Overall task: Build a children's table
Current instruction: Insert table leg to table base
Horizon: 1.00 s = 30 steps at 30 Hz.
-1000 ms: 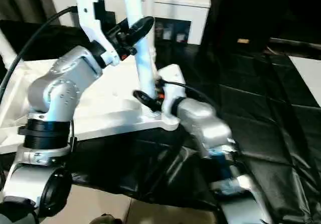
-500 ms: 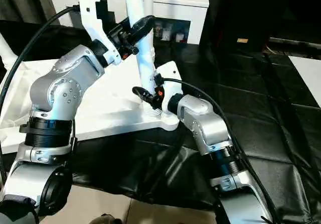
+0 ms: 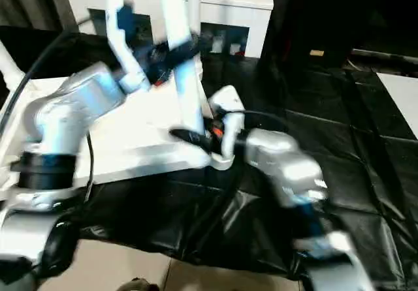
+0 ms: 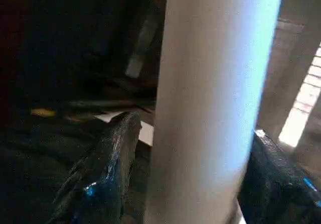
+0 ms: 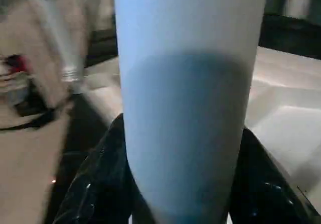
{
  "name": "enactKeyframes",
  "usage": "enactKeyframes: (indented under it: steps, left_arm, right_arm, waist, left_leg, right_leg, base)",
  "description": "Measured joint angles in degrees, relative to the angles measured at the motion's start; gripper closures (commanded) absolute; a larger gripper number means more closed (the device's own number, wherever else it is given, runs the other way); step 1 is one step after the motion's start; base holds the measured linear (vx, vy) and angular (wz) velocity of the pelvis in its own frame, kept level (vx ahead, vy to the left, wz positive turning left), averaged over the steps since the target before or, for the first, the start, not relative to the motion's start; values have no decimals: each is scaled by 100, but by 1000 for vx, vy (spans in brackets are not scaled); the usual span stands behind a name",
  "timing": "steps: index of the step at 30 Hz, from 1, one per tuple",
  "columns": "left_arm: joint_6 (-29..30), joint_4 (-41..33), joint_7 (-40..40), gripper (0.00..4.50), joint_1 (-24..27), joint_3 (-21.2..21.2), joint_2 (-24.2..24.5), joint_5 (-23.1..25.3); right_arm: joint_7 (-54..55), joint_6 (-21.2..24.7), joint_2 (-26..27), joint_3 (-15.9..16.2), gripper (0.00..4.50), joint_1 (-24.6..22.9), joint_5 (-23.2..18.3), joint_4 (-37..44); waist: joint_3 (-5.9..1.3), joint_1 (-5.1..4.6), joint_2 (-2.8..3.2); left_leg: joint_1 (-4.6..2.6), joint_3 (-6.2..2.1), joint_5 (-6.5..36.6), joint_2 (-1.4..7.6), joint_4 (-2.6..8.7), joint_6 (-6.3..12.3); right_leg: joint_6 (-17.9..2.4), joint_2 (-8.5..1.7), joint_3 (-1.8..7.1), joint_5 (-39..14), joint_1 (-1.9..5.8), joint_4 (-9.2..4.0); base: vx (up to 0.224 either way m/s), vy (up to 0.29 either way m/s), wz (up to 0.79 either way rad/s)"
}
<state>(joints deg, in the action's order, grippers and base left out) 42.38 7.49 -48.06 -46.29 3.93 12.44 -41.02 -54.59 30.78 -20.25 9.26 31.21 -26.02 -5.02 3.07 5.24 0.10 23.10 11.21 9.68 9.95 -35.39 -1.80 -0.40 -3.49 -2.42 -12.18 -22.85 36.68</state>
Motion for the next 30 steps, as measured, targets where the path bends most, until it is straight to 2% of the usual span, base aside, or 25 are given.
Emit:
enactKeyframes:
  steps: [5,7,11,12,16,18,21,23,29,30]
  left_arm:
    - [57,-38,-509,112,-8,-166,12,-95]
    - [56,-19,-543,145,-58,-166,2,-96]
    - [63,121,-682,153,-121,-166,18,-168]
    - [78,127,-712,187,-121,-165,33,-195]
    - [137,126,-811,193,-121,-165,41,-219]
    - [144,126,-807,226,-121,-163,45,-219]
    - [160,126,-811,233,-120,-161,46,-252]
    - [160,127,-799,258,-121,-162,45,-255]
    - [133,147,-765,272,-121,-160,38,-236]
    - [114,149,-742,272,-121,-158,30,-231]
  right_arm:
    - [-598,285,-297,11,263,-114,-315,273]
    - [-639,334,-306,11,263,-142,-362,274]
    - [-841,499,-483,20,263,-213,-458,400]
    - [-854,522,-504,20,263,-214,-489,424]
    - [-942,611,-526,20,263,-216,-530,467]
    - [-960,621,-526,22,263,-216,-536,470]
    - [-958,636,-525,21,263,-216,-542,470]
    - [-957,636,-526,22,263,-216,-542,470]
    - [-904,615,-515,22,264,-215,-500,469]
    - [-854,582,-499,26,208,-215,-457,465]
  waist:
    - [2,4,4]
    - [2,-3,5]
    - [6,-1,14]
    - [6,-2,15]
    - [6,-7,15]
    - [6,-5,14]
    - [6,-4,14]
    - [6,1,14]
    - [6,2,14]
    - [6,2,14]
  left_leg:
    - [-5,0,0,0,0,-1]
    - [-5,0,-1,0,0,-1]
    - [-5,0,0,0,0,-1]
    - [-4,0,0,1,0,-1]
    - [-5,0,0,1,0,-1]
    - [-5,0,0,1,0,-1]
    - [-5,0,0,1,0,-1]
    - [-5,0,0,1,0,-1]
    - [-5,0,0,1,0,-1]
    - [-5,0,0,1,0,-1]
  right_leg:
    - [-2,0,1,1,6,-1]
    - [-3,0,2,2,5,0]
    - [-3,0,1,2,4,-1]
    - [-3,0,0,2,3,-1]
    - [-3,0,0,2,4,-1]
    - [-3,0,1,2,4,-1]
    - [-3,0,1,2,5,-1]
    - [-3,0,0,2,4,-1]
    - [-3,0,1,2,4,-1]
    - [-3,0,1,2,4,-1]
  base:
    - [0,0,0]
    - [0,0,0]
    - [0,0,0]
    - [0,0,0]
    - [0,0,0]
    - [0,0,0]
    - [0,0,0]
    - [0,0,0]
    - [0,0,0]
    - [0,0,0]
